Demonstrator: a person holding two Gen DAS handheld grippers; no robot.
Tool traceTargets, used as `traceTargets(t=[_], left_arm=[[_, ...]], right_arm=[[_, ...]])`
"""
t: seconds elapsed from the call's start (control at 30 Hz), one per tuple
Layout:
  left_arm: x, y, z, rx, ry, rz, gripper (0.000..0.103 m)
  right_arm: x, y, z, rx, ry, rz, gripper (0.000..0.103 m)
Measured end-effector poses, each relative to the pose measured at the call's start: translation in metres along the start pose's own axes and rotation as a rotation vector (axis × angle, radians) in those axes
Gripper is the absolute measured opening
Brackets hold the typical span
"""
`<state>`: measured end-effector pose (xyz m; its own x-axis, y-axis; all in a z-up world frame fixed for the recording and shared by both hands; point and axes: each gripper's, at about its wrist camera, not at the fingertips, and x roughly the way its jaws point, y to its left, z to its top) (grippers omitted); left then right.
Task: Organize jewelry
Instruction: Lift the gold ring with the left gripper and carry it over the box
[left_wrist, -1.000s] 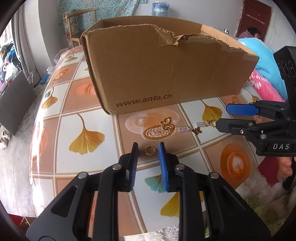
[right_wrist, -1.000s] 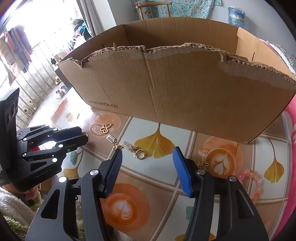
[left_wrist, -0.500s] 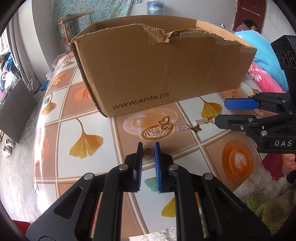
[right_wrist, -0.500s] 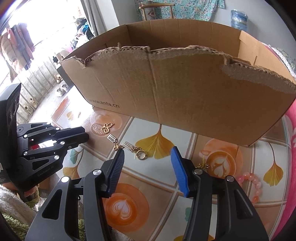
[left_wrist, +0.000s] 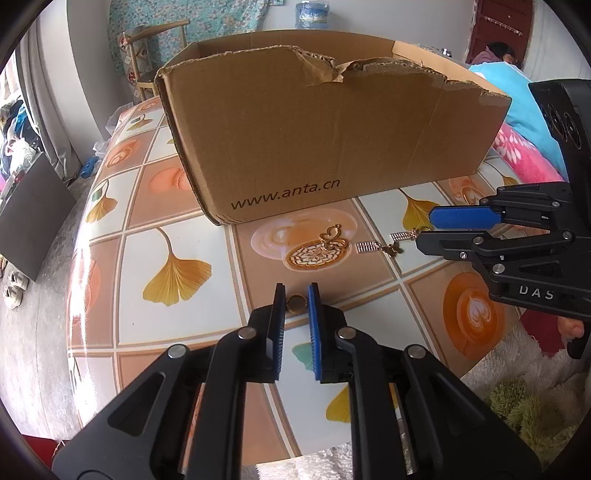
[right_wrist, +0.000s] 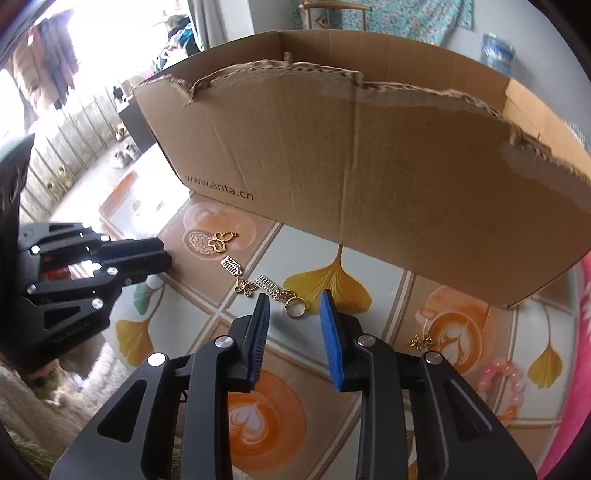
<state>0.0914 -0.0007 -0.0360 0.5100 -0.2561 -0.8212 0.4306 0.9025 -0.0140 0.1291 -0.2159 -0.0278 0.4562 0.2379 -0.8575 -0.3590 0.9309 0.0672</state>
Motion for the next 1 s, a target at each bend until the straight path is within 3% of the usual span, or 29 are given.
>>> traceTargets(t=[0.1, 0.5, 0.7, 0.8, 1.0], left_arm=[[0.0, -0.001, 0.0, -0.002, -0.002, 0.0, 0.011], [-0.005, 0.0, -0.002, -0.011, -0.011, -0.011, 0.011], [-0.024, -0.001, 0.0, -0.012, -0.045, -0.004, 0.011], [-0.045, -0.001, 0.006, -0.008, -0.092, -0.003, 0.011], [-0.106, 0.005, 0.044, 0.027, -0.299, -0.03, 0.011]], right_arm=[[0.001, 0.0, 0.001, -0.011, 0.005, 0.004, 0.012], [-0.017, -0.003, -0.004, -0.001, -0.016, 0.001, 0.012], [-0.05, -0.004, -0.003, -0.008, -0.084, -0.002, 0.012], [-0.078, -0.005, 0.008, -0.012, -0.157, 0.02, 0.012], [-0.131, -0.014, 0.046, -0.046, -0.348, 0.036, 0.012]])
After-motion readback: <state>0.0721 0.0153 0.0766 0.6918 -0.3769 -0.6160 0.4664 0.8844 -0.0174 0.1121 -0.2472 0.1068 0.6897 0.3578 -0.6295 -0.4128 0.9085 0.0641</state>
